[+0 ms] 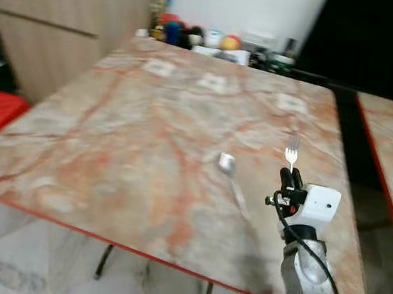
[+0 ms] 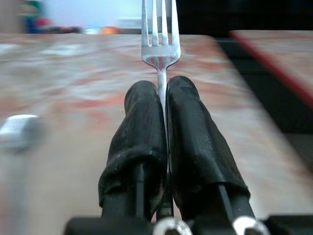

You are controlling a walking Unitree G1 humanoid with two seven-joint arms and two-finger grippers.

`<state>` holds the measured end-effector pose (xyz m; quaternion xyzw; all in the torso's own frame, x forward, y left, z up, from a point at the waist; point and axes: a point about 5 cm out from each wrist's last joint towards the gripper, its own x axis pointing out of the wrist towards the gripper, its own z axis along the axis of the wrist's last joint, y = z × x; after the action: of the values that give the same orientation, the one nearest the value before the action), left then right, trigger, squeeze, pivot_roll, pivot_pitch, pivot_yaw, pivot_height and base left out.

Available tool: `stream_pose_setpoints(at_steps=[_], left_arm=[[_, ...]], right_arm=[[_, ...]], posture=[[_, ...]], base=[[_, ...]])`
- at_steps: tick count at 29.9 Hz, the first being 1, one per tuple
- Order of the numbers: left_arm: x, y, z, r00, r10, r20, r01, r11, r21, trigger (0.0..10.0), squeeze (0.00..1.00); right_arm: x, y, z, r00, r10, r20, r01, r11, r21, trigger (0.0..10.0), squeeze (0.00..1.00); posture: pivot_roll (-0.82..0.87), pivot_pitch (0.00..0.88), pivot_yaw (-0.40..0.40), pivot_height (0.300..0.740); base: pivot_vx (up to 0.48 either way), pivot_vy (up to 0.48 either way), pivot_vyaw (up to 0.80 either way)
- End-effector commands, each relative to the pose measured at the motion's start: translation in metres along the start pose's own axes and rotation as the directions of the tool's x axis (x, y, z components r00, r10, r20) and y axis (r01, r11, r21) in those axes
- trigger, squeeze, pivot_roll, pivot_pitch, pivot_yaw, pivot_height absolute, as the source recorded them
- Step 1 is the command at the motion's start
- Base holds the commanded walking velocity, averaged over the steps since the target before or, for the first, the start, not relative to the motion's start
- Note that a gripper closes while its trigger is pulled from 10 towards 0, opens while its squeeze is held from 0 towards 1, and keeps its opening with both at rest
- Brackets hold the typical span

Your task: Setting the table

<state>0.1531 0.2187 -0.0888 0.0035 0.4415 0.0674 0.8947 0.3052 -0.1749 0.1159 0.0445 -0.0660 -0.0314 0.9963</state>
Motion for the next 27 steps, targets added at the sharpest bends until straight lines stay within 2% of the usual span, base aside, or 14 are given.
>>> stream_pose_setpoints(at_steps=[1, 8, 11, 24, 27], left_arm=[[-0.0024, 0.0080, -0.0066, 1.000, 0.022, -0.022, -0.022, 1.000, -0.006, 10.0, 0.00], [-0.0020, 0.0082, -0.0055, 1.000, 0.018, -0.023, -0.018, 1.000, 0.017, 10.0, 0.00], [-0.0022, 0.0070, -0.0061, 1.000, 0.013, -0.021, -0.013, 0.999, 0.030, 10.0, 0.00], [-0.0025, 0.0046, -0.0069, 1.000, 0.008, -0.015, -0.008, 0.999, 0.039, 10.0, 0.00], [-0.0026, 0.0050, -0.0068, 1.000, 0.009, -0.014, -0.009, 0.999, 0.040, 10.0, 0.00]], right_arm=[[0.0021, 0.0078, 0.0046, 1.000, 0.014, 0.019, -0.014, 1.000, 0.015, 10.0, 0.00], [0.0027, 0.0091, 0.0074, 0.999, 0.006, 0.047, -0.007, 1.000, 0.019, 10.0, 0.00], [0.0028, 0.0089, 0.0091, 0.998, 0.007, 0.059, -0.007, 1.000, 0.015, 10.0, 0.00], [0.0039, 0.0120, 0.0120, 0.996, 0.002, 0.084, -0.002, 1.000, 0.003, 10.0, 0.00], [0.0041, 0.0137, 0.0142, 0.995, 0.013, 0.101, -0.010, 1.000, -0.029, 10.0, 0.00]], posture=[[0.01, 0.068, -0.033, 0.740], [0.00, 0.058, -0.031, 0.740], [0.00, 0.054, -0.029, 0.740], [0.00, 0.042, -0.025, 0.740], [0.00, 0.044, -0.025, 0.740]], base=[[0.000, 0.000, -0.75], [0.000, 0.000, -0.69], [0.000, 0.000, 0.00], [0.000, -0.434, 0.00], [0.000, -0.434, 0.00]])
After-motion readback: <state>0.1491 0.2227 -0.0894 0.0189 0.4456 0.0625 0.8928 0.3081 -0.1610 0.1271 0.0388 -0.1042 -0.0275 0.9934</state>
